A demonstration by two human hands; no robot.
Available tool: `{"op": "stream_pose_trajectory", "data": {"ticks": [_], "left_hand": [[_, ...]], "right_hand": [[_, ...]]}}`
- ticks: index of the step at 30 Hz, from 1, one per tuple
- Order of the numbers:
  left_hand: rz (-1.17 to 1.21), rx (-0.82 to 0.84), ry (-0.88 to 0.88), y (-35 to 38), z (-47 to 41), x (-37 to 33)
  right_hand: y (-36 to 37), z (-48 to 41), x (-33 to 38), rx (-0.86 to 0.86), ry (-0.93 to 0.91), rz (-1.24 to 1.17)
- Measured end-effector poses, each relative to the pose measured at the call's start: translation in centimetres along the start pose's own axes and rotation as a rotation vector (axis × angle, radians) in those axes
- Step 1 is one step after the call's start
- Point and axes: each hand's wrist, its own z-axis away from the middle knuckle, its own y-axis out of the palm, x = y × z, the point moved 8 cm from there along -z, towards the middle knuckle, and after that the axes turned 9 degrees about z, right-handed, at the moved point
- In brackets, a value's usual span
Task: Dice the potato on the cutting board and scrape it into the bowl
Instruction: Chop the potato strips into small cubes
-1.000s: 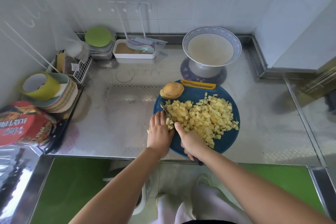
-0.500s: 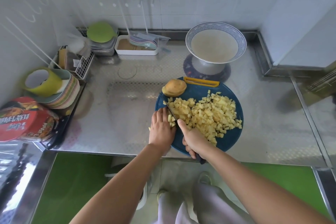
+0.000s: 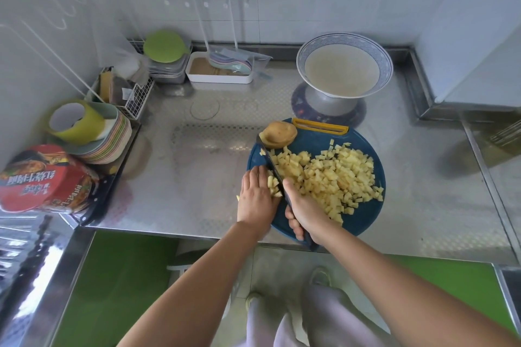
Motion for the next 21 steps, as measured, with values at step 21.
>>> {"op": "stream_pose_trajectory", "data": {"ticks": [21], "left_hand": [[0.217,0.072,-0.029,-2.8,0.5,1.9]], "right_hand": [[-1.4,3.2,-1.0,0.07,-0.119,0.014]]}}
